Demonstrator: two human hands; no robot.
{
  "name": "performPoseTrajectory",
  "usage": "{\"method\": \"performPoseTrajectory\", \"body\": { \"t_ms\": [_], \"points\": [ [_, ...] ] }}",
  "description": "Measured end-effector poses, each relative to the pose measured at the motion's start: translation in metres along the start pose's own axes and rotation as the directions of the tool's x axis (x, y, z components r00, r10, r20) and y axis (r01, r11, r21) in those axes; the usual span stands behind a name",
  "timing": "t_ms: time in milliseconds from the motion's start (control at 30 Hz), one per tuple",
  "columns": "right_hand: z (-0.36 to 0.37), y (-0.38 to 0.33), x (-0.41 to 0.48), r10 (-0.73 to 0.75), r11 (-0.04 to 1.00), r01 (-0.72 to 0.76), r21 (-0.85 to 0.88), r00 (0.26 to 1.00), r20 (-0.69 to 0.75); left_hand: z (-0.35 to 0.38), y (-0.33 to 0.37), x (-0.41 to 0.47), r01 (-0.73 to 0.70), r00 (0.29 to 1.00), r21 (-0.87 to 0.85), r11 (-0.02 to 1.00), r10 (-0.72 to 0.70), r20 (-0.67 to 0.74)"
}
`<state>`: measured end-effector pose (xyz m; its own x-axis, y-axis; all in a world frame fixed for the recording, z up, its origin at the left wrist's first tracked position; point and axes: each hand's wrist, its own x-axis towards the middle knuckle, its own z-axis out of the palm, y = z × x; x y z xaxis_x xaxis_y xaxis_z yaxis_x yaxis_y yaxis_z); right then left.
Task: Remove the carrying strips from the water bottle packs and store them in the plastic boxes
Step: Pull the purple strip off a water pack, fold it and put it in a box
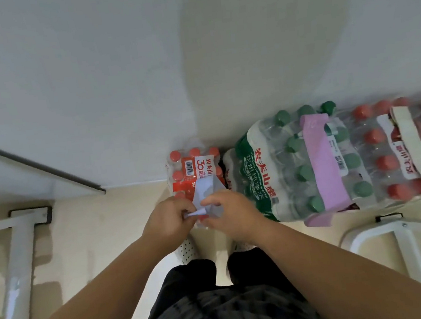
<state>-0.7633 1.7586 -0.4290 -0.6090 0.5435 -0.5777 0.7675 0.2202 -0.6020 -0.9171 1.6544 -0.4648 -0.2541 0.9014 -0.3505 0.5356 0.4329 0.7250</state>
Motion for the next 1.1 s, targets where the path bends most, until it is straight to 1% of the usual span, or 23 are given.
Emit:
{"method": "performPoseTrajectory", "body": {
  "t_ms": [167, 267, 333, 467, 500, 567, 600, 667, 767, 933, 1100],
  "points": [
    [-0.025, -0.005, -0.034, -0.025, 0.995, 0.039, 0.097, 0.989, -0.144, -0.024, 0.044, -0.018, -0.007, 0.999, -0.119, 0.993, 0.003, -0.032],
    [-0.044, -0.011, -0.053, -0.075, 0.986, 0.101, 0.132, 0.98, -0.183, -0.038, 0.074, -0.028, -0.029, 0.999, -0.206, 0.978, 0.025, -0.022],
    [-0.058, -0.016, -0.066, -0.126, 0.972, 0.164, 0.17, 0.968, -0.217, -0.044, 0.096, -0.033, -0.08, 0.997, -0.22, 0.972, 0.074, -0.037],
    [-0.087, -0.013, -0.095, -0.183, 0.928, 0.262, 0.266, 0.94, -0.289, -0.043, 0.134, -0.041, -0.169, 0.975, -0.144, 0.975, 0.143, -0.171],
    [-0.093, -0.009, -0.103, -0.194, 0.922, 0.274, 0.273, 0.938, -0.286, -0.04, 0.143, -0.044, -0.172, 0.973, -0.153, 0.973, 0.144, -0.18],
    [-0.103, 0.002, -0.118, -0.207, 0.908, 0.293, 0.3, 0.935, -0.289, -0.031, 0.163, -0.053, -0.155, 0.981, -0.238, 0.959, 0.122, -0.15],
    [-0.107, 0.009, -0.126, -0.208, 0.893, 0.305, 0.329, 0.931, -0.298, -0.026, 0.174, -0.059, -0.135, 0.988, -0.297, 0.945, 0.105, -0.117],
    [-0.116, 0.025, -0.143, -0.206, 0.85, 0.331, 0.409, 0.925, -0.32, -0.013, 0.194, -0.069, -0.109, 0.992, -0.349, 0.931, 0.081, -0.094],
    [-0.135, 0.053, -0.173, -0.222, 0.794, 0.36, 0.49, 0.922, -0.317, 0.009, 0.229, -0.081, -0.099, 0.993, -0.363, 0.927, 0.066, -0.102],
    [-0.174, 0.106, -0.22, -0.235, 0.723, 0.359, 0.59, 0.931, -0.279, 0.054, 0.3, -0.093, -0.093, 0.992, -0.385, 0.918, 0.053, -0.113],
    [-0.22, 0.152, -0.257, -0.235, 0.681, 0.403, 0.611, 0.911, -0.339, 0.095, 0.364, -0.084, -0.124, 0.99, -0.442, 0.889, 0.081, -0.115]
  ]
}}
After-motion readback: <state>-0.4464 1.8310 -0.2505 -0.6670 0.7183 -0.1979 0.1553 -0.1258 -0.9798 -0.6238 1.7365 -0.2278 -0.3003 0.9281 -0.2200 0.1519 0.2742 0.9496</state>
